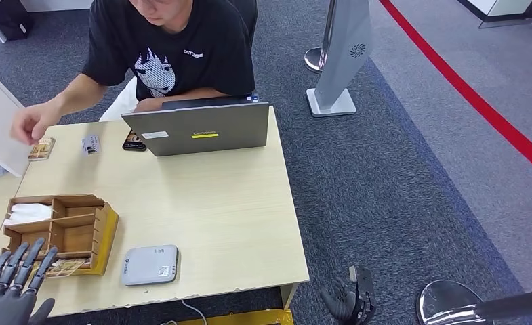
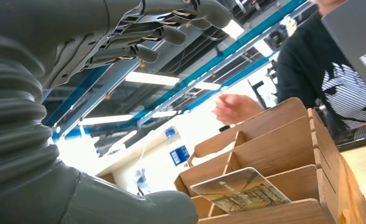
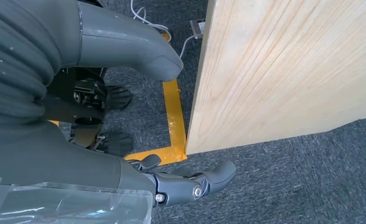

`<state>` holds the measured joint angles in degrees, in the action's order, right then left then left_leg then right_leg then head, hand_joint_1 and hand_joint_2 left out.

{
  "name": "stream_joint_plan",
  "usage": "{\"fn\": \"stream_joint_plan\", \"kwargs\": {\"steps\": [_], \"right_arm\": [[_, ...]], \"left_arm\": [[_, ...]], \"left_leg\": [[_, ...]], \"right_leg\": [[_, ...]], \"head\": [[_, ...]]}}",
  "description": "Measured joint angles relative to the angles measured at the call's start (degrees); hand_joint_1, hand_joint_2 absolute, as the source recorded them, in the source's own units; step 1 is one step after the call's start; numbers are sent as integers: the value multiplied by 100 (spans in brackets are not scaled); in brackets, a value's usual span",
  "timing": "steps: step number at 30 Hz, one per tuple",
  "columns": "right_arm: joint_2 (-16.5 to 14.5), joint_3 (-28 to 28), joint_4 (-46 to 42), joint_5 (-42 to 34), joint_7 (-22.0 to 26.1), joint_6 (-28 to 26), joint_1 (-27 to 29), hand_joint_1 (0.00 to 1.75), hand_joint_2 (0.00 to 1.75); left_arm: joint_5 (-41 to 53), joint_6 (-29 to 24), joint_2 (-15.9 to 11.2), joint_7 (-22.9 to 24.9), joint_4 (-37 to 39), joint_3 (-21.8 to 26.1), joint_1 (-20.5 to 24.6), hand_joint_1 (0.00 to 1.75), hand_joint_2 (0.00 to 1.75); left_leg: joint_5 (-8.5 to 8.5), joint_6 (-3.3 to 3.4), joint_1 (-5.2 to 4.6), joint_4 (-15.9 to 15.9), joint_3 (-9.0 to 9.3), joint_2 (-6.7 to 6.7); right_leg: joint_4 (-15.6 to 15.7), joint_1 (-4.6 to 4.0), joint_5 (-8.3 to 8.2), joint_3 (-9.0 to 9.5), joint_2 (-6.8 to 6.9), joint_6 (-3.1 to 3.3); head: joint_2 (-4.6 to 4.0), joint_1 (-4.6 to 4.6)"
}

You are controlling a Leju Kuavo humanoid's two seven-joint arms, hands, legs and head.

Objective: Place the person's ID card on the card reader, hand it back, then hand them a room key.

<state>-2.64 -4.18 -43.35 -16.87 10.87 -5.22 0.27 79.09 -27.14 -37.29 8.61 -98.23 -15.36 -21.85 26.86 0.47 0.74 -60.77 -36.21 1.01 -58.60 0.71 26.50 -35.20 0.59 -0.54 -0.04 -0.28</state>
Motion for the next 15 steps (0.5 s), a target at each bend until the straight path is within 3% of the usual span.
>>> {"fn": "stream_joint_plan", "kwargs": {"steps": [9,15], "right_arm": [[-2,-5,-38,7,-57,8,-1,0,175],[-2,-11,-47,5,-58,32,-4,0,175]], "left_arm": [[-292,83,707,-562,827,244,631,0,175],[-305,174,993,-733,1126,321,818,0,175]], "left_leg": [[0,0,-1,0,0,-3],[0,0,-1,0,1,-3]], "right_leg": [[0,0,-1,2,4,0],[0,0,-1,1,4,0]], "head": [[0,0],[0,0]]}}
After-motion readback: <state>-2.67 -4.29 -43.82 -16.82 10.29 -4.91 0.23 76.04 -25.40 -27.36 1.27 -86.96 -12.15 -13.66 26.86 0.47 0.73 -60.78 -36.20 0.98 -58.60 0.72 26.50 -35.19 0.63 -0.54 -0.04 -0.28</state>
